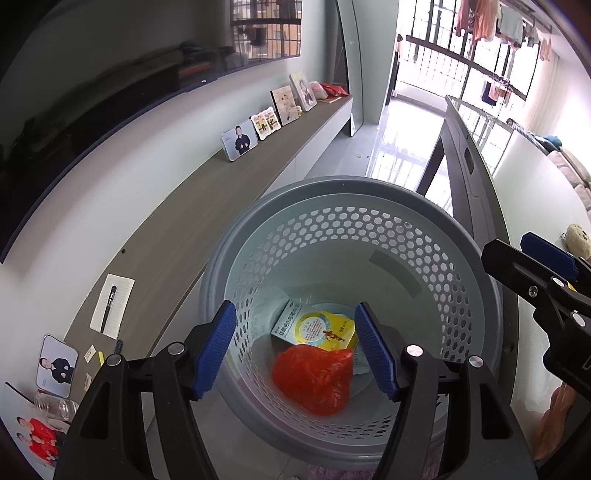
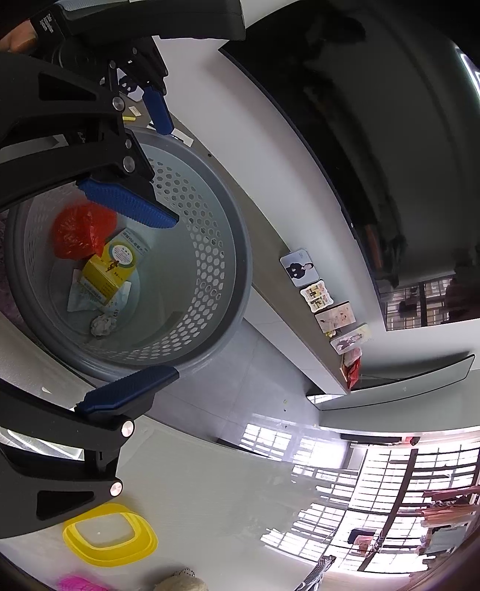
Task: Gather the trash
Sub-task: 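Open both tools to drop the bag and box into the basket, then move both open tools back over the table toward the pink snack wrapper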
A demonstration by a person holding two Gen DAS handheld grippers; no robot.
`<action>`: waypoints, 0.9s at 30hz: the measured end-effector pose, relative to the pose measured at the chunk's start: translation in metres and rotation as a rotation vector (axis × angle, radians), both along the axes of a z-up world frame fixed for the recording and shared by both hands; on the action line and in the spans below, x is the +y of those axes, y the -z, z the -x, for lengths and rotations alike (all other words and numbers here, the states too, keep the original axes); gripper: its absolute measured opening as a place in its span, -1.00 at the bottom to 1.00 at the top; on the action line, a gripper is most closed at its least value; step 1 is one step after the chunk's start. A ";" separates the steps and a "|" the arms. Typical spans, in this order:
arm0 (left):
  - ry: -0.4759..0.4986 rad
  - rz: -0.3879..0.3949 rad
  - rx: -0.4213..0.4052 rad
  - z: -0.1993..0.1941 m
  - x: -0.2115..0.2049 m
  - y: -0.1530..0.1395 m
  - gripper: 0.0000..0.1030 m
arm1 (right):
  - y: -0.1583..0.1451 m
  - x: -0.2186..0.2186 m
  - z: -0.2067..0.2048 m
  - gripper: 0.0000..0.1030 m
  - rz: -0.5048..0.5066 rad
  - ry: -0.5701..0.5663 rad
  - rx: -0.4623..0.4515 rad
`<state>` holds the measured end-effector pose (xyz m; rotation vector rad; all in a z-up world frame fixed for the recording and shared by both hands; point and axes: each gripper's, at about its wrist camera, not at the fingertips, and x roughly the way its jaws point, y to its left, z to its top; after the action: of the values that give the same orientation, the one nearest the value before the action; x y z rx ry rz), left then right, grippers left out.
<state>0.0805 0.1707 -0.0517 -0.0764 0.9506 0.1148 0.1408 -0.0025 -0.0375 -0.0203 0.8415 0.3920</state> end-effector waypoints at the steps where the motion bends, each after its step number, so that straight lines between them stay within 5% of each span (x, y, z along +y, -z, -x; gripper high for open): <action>1: 0.000 0.001 -0.001 0.000 0.000 0.000 0.28 | 0.000 0.000 0.000 0.43 0.001 0.001 -0.002; 27: 0.105 0.008 -0.046 0.021 -0.045 -0.027 0.36 | -0.034 -0.064 0.066 0.43 -0.015 0.152 -0.057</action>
<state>0.0595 0.1258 -0.0252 -0.0361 0.9071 0.0119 0.0744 -0.0667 -0.0038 0.0455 0.7781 0.2539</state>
